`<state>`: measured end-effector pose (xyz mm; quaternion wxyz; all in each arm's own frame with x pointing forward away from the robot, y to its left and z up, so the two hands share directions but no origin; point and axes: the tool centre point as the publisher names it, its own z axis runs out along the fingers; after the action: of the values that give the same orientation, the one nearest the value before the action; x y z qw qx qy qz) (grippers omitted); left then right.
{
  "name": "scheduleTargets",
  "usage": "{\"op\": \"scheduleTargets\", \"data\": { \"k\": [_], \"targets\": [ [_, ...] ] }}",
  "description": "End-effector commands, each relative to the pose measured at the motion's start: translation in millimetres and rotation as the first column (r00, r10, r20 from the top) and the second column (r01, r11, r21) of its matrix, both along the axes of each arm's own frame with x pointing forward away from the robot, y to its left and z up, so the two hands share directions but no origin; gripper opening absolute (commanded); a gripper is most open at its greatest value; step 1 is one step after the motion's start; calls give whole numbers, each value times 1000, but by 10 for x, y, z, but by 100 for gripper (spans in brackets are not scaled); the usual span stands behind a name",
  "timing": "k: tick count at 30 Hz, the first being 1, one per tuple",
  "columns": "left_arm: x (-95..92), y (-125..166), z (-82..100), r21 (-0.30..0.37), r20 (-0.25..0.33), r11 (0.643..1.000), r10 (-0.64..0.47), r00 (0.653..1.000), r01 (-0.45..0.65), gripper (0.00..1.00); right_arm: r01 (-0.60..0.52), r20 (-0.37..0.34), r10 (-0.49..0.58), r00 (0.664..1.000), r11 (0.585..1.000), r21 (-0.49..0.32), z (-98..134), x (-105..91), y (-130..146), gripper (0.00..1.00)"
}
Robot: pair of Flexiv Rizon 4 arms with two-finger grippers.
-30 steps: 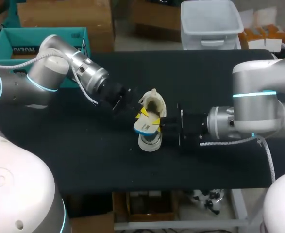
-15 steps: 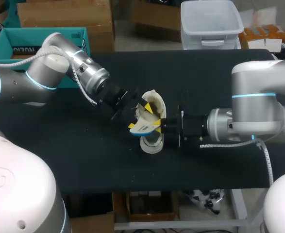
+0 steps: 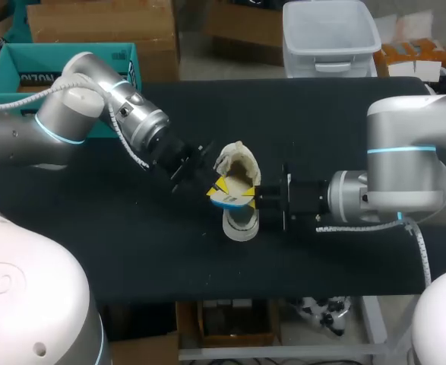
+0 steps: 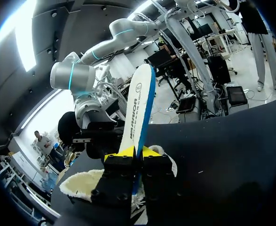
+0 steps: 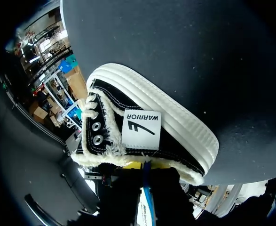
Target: Open the shoe tongue, take the insole out of the shoe, put the insole back into the shoe, and pack the shoe into the shoebox
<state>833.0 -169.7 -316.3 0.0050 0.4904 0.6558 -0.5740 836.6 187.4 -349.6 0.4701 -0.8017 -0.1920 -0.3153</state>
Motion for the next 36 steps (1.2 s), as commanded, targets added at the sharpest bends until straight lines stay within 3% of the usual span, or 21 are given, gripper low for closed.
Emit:
{"op": "scheduleTargets", "data": {
  "k": [1, 6, 7, 8, 10, 21, 36],
  "targets": [
    [-22, -14, -12, 0, 9, 1000, 20, 1000, -20, 0, -9, -8, 9, 1000, 1000, -14, 63, -51, 60, 100],
    [11, 1, -2, 3, 10, 1000, 30, 1000, -30, 0, 6, -18, -7, 1000, 999, -48, 186, -223, 175, 100],
    [18, 5, 0, 3, 10, 999, 33, 999, -33, 0, 12, -20, -13, 1000, 999, -53, 204, -257, 189, 89],
    [26, 10, 1, 2, 9, 999, 37, 999, -37, 0, 15, -17, -16, 1000, 998, -58, 223, -287, 200, 68],
    [39, 14, 1, 2, 7, 999, 42, 999, -42, 0, 21, -18, -22, 1000, 998, -67, 248, -318, 219, 0],
    [84, -18, -44, 3, 15, 999, 52, 999, -52, 0, 14, -21, -16, 1000, 997, -82, 141, -164, 165, 0],
    [426, -123, -171, 53, -6, 992, 116, 993, -116, 0, 17, -30, -21, 999, 994, -105, -84, 145, 80, 0]
  ]
}}
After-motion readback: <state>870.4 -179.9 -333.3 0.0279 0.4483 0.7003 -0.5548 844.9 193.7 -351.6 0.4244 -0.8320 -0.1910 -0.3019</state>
